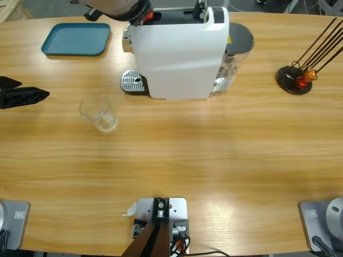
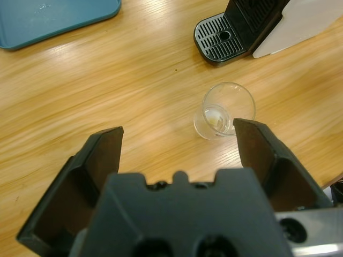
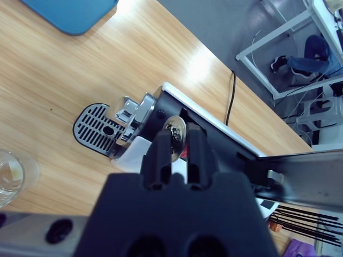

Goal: Pour coffee

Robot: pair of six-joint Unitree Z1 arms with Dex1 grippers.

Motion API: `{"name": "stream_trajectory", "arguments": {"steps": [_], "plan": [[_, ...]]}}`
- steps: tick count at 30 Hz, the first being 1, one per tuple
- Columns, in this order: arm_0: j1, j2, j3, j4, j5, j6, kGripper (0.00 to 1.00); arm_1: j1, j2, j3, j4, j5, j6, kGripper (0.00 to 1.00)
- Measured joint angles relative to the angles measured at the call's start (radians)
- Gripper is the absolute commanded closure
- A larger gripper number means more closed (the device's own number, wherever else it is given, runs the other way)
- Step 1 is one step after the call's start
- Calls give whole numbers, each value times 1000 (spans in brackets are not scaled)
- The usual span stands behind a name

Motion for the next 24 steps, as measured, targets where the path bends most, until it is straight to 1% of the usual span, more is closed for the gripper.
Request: {"name": "stream_trajectory", "arguments": {"steps": [11,19,22,23,24], "plan": [[0,0,0,0,0,0,110,-25,0,0,9,-42,-7,975],[0,0,0,0,0,0,110,-27,6,0,9,-44,-7,975],[0,0,0,0,0,0,110,-27,18,0,9,-44,-7,960],[0,0,0,0,0,0,110,-27,21,0,9,-43,-7,893],[0,0,0,0,0,0,109,-28,25,0,9,-43,-7,551]]}}
